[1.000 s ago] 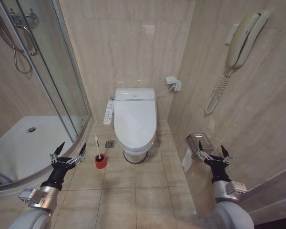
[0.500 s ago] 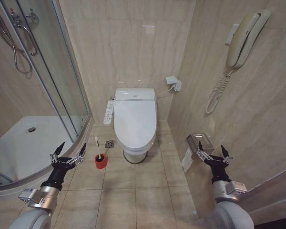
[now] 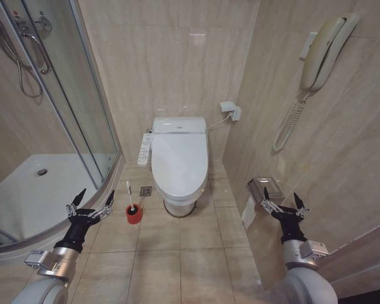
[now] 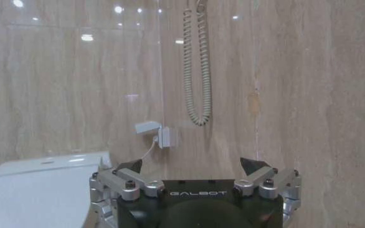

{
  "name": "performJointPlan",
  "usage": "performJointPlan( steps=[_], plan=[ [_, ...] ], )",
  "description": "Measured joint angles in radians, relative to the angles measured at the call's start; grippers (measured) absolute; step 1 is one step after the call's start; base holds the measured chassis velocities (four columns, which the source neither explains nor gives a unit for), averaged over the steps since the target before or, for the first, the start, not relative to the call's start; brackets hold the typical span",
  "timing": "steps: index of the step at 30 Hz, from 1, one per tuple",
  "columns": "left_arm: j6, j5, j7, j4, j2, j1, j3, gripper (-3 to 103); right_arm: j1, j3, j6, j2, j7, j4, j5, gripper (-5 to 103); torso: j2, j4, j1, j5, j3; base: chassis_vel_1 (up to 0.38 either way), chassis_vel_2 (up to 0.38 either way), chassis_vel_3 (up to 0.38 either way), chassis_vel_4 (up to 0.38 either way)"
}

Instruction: Open the toilet lid, clean the toilet bowl with a toilet brush, close the toilet lid, and flush.

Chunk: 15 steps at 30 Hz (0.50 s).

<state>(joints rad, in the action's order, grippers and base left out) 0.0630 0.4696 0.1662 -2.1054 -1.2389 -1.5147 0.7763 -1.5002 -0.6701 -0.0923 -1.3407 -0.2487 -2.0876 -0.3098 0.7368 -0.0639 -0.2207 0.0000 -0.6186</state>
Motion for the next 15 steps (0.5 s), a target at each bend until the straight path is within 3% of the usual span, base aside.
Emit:
performJointPlan(
  steps=[15],
  plan=[
    [0.000,0.000,0.000,0.000,0.000,0.000,0.000,100,0.000,0.000,0.000,0.000,0.000,0.000,0.000,100,0.000,0.0000,0.000,0.0000,0.000,0.000,0.000,0.000,0.000]
  ],
)
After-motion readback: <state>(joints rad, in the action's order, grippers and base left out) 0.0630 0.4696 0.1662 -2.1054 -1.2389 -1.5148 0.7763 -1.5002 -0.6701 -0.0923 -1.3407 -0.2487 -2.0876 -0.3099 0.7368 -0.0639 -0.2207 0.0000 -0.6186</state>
